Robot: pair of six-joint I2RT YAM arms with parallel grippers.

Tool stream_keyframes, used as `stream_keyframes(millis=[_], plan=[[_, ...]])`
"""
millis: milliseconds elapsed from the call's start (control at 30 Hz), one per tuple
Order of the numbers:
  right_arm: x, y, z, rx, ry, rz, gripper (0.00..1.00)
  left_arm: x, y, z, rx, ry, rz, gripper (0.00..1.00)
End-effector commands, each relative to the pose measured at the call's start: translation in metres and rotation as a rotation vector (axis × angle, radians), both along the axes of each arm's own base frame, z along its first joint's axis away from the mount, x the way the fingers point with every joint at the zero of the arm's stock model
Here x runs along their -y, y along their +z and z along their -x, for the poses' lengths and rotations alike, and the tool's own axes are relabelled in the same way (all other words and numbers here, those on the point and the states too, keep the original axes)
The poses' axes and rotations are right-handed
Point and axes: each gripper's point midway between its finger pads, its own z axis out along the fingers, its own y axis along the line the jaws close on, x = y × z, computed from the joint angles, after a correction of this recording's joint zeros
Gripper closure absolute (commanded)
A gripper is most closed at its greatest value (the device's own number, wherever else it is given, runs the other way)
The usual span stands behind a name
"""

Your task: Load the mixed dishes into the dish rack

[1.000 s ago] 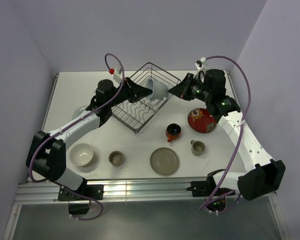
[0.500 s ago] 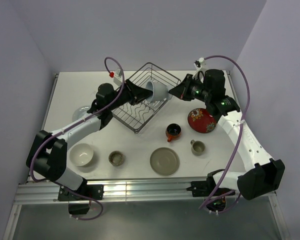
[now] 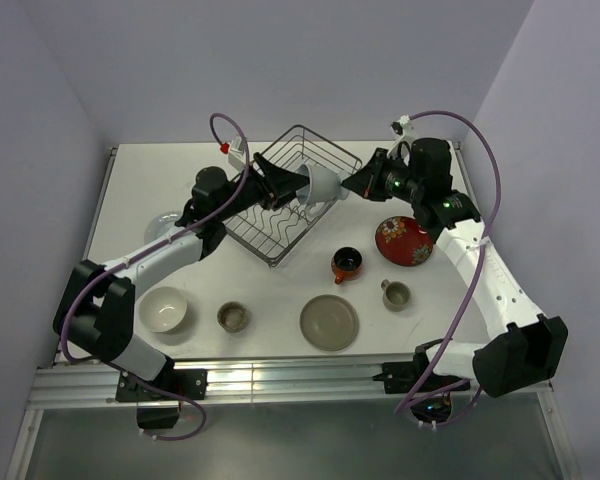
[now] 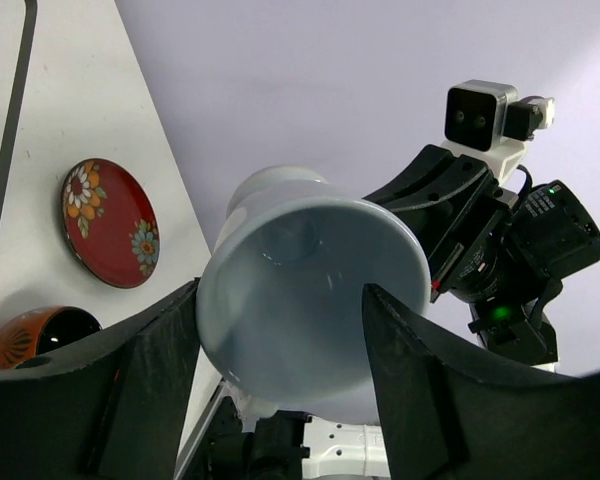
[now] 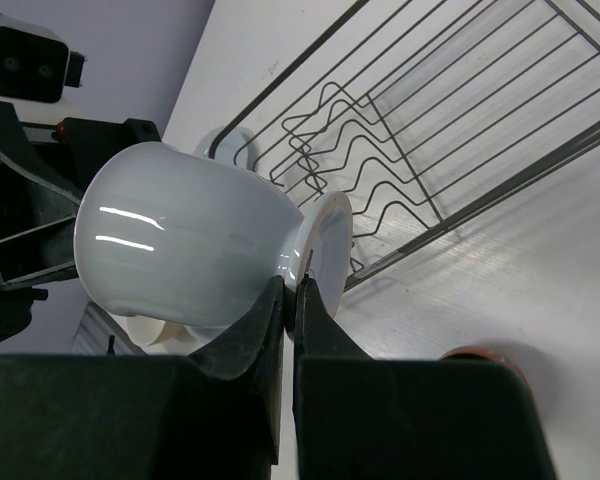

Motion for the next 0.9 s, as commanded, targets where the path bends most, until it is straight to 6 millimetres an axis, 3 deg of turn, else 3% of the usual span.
stream_keyframes(millis=[0, 233, 400, 467, 500, 633, 733, 767, 833, 867], plan=[[0.013, 0.017, -0.016, 0.095, -0.052, 0.014, 1.0, -0.009, 0.043, 0.012, 0.134, -0.018, 0.039, 0.3], [0.018, 0.022, -0.022, 0.127, -0.064, 0.034, 1.0, -0.025, 0.036, 0.006, 0.127, 0.034, -0.027, 0.27], [0.027, 0.031, -0.036, 0.203, -0.09, 0.107, 1.0, -0.062, 0.042, -0.001, 0.177, 0.156, -0.124, 0.26], [0.03, 0.029, -0.045, 0.214, -0.111, 0.137, 1.0, -0.08, 0.035, -0.006, 0.171, 0.216, -0.183, 0.25], [0.031, 0.029, -0.052, 0.228, -0.113, 0.154, 1.0, -0.088, 0.041, -0.002, 0.184, 0.235, -0.19, 0.24], [0.032, 0.025, -0.07, 0.248, -0.135, 0.189, 1.0, -0.115, 0.025, 0.002, 0.162, 0.29, -0.235, 0.24], [0.026, 0.025, -0.086, 0.278, -0.136, 0.22, 1.0, -0.125, 0.021, 0.009, 0.164, 0.31, -0.248, 0.24], [0.024, 0.026, -0.091, 0.292, -0.138, 0.233, 1.0, -0.127, 0.009, 0.012, 0.143, 0.313, -0.266, 0.24], [0.018, 0.027, -0.104, 0.325, -0.143, 0.275, 1.0, -0.133, 0.009, 0.019, 0.15, 0.328, -0.268, 0.24], [0.017, 0.029, -0.109, 0.344, -0.141, 0.297, 1.0, -0.136, -0.001, 0.021, 0.132, 0.332, -0.278, 0.24]])
